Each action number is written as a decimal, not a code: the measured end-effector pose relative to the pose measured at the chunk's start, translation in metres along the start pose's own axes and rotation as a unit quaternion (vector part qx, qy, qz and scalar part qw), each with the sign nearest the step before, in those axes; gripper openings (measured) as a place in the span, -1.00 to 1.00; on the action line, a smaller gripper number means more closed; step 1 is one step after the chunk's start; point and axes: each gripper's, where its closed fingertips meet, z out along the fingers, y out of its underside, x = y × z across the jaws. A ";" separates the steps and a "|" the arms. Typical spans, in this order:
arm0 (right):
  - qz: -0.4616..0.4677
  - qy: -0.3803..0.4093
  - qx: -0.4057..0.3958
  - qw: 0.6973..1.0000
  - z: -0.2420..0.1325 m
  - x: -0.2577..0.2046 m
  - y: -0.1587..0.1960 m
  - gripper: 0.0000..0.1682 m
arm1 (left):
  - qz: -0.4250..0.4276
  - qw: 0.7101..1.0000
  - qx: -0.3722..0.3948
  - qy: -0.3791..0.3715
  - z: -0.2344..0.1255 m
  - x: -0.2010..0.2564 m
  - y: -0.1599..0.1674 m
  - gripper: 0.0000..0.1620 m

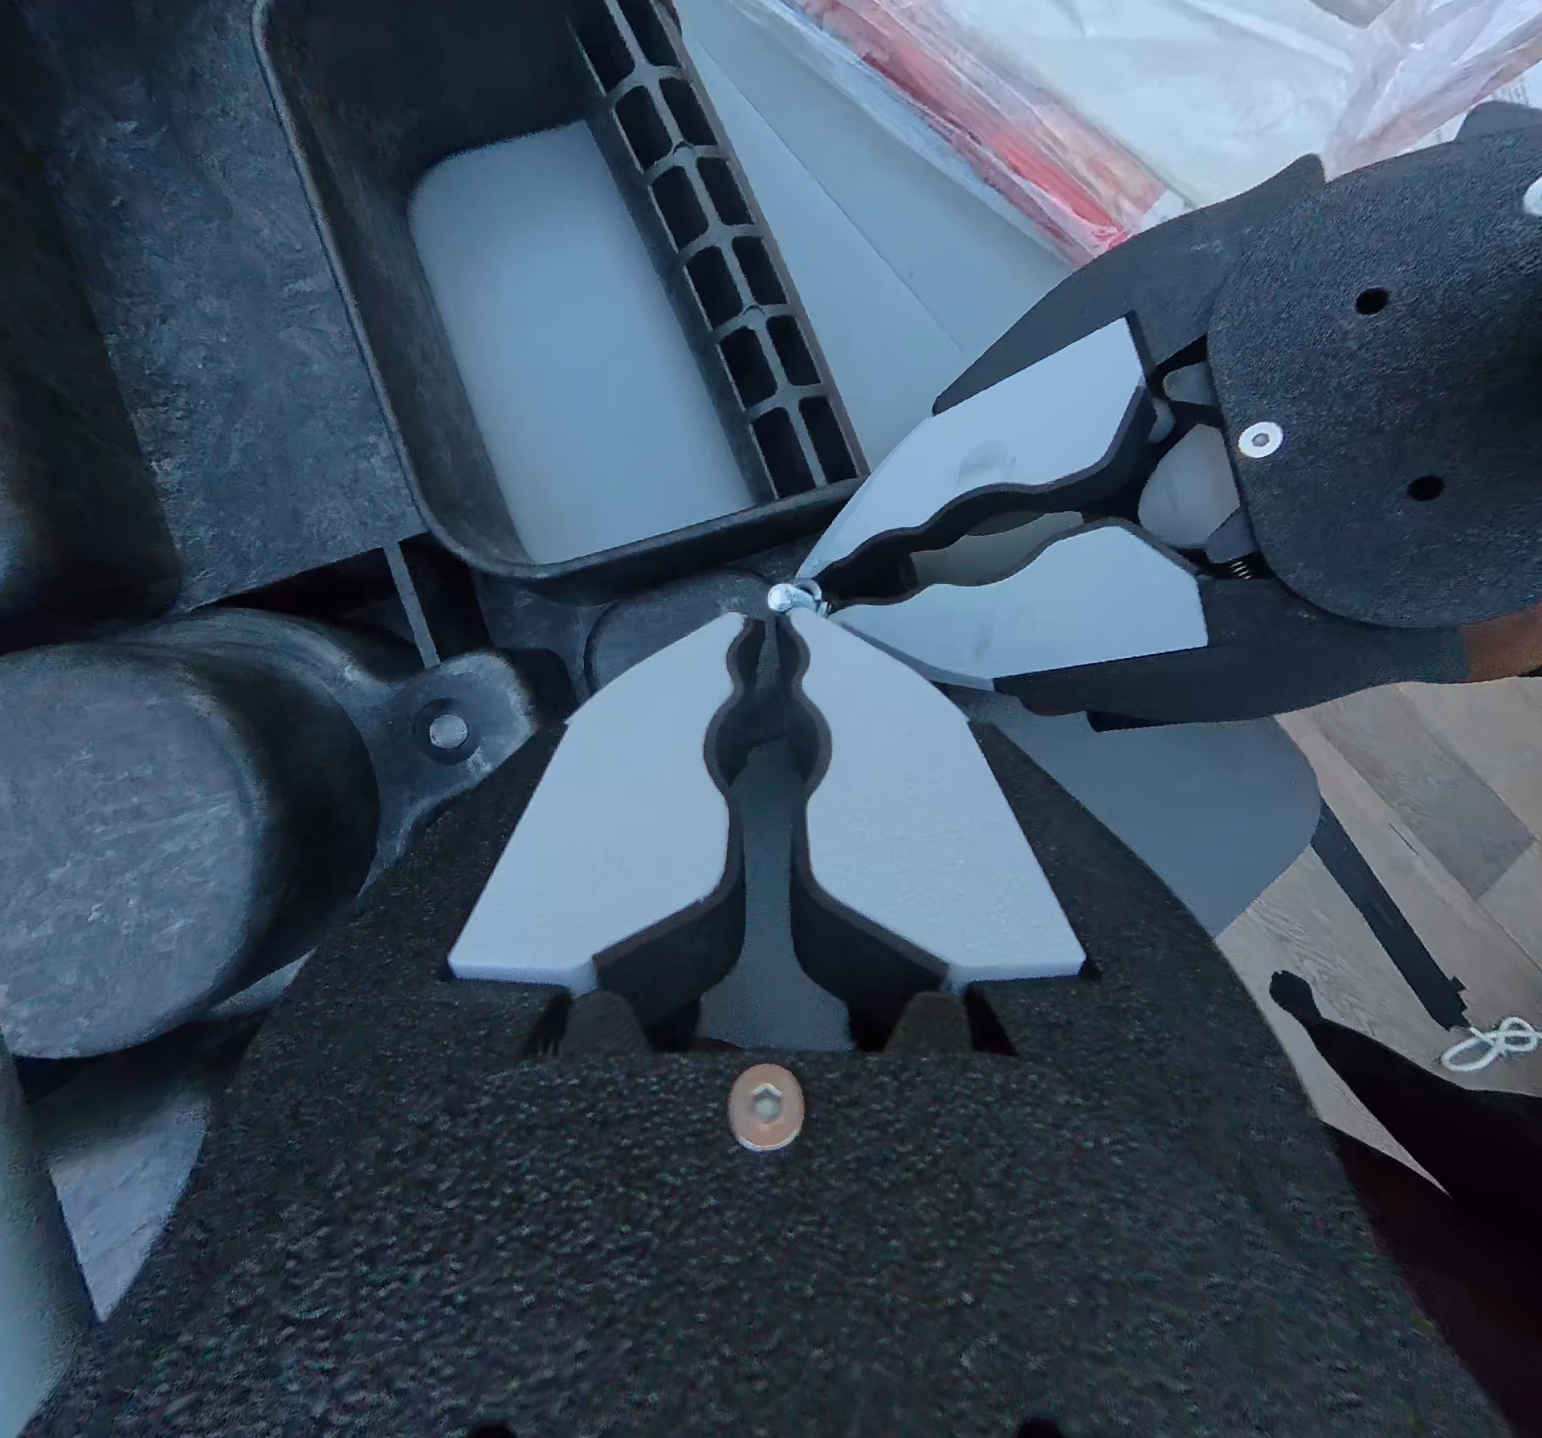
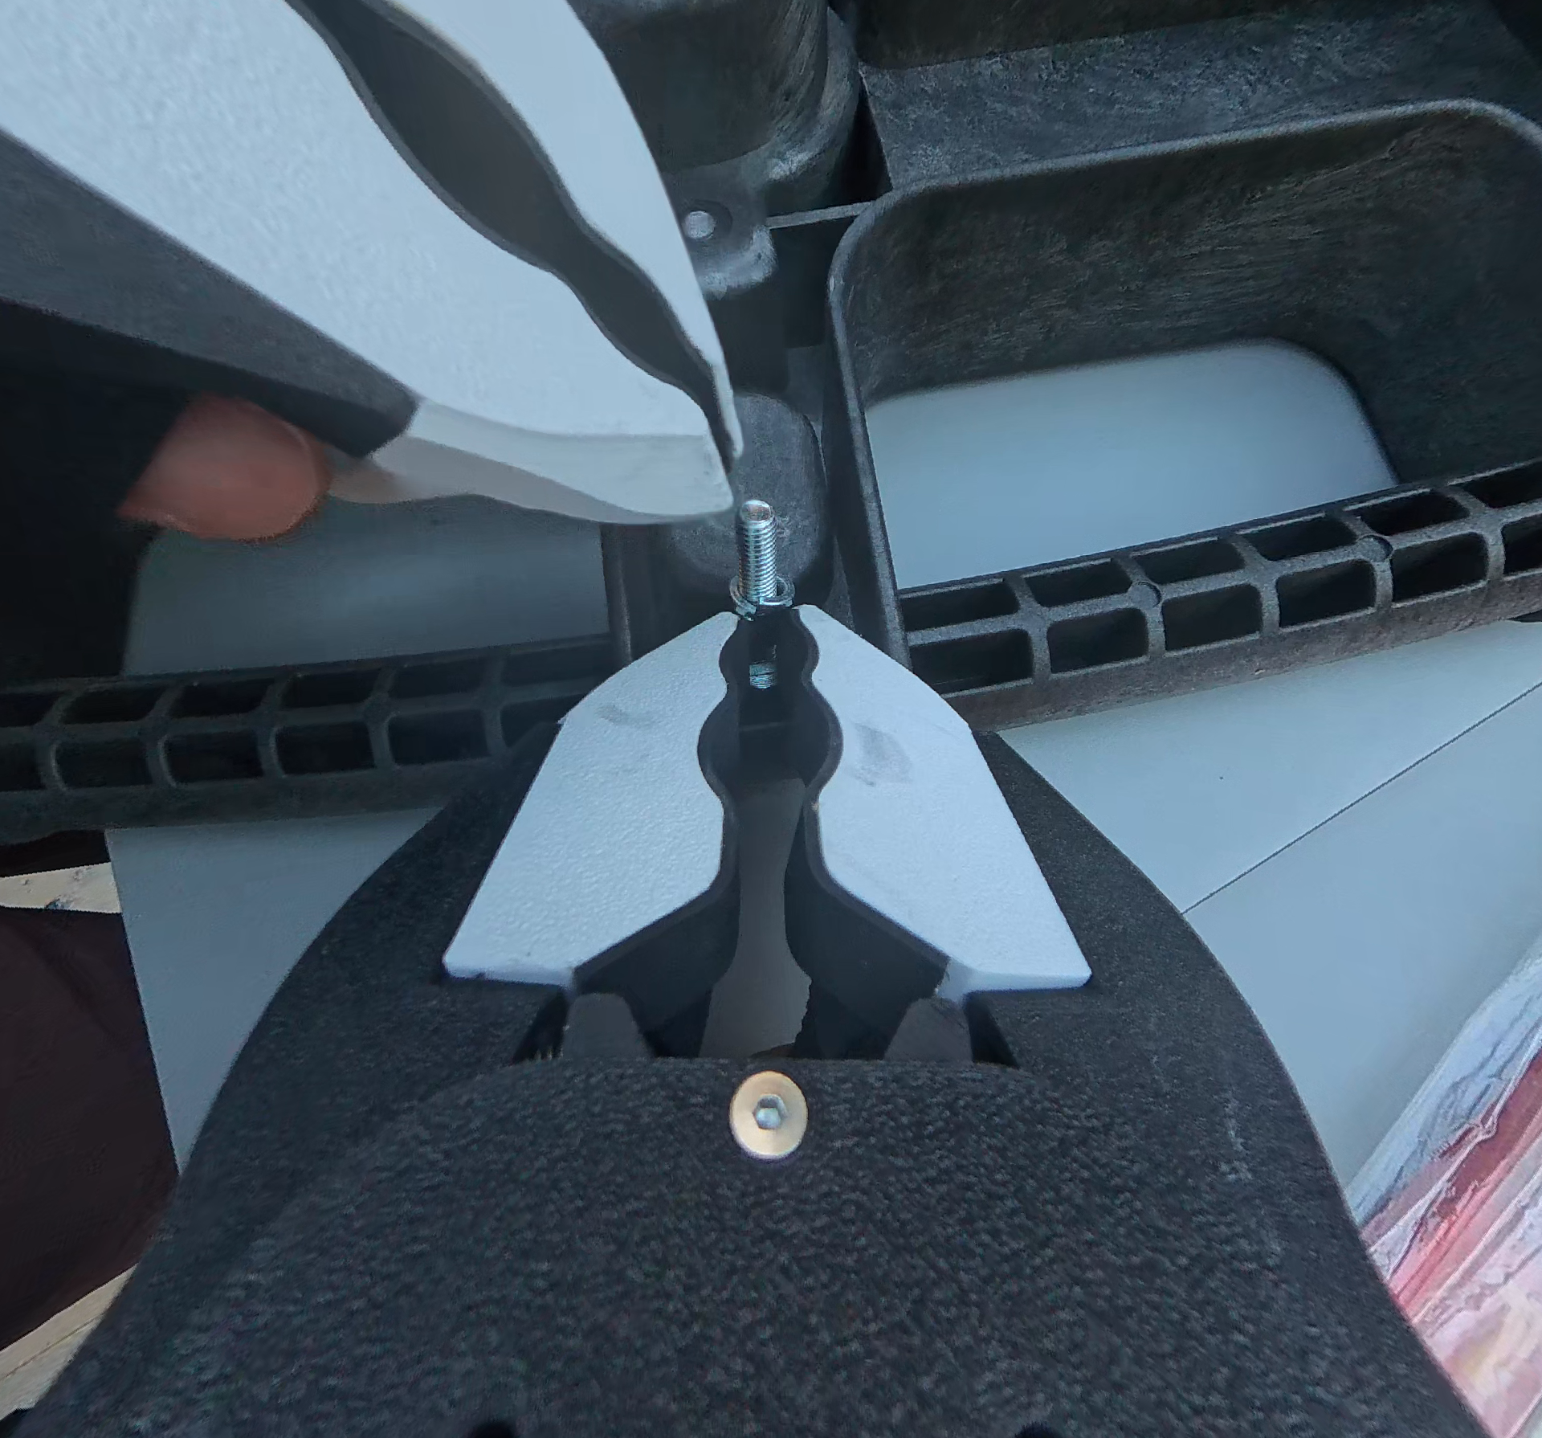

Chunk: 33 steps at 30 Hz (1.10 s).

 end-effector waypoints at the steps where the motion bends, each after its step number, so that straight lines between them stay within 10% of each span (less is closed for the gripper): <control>1: 0.000 0.000 0.000 1.000 0.000 0.000 0.000 -0.89 | -0.002 1.000 -0.002 -0.001 0.000 -0.001 0.001 -0.94; 33: -0.008 0.010 -0.003 1.000 -0.001 0.001 0.000 -0.88 | -0.070 0.997 0.018 0.024 0.020 0.002 -0.006 -0.86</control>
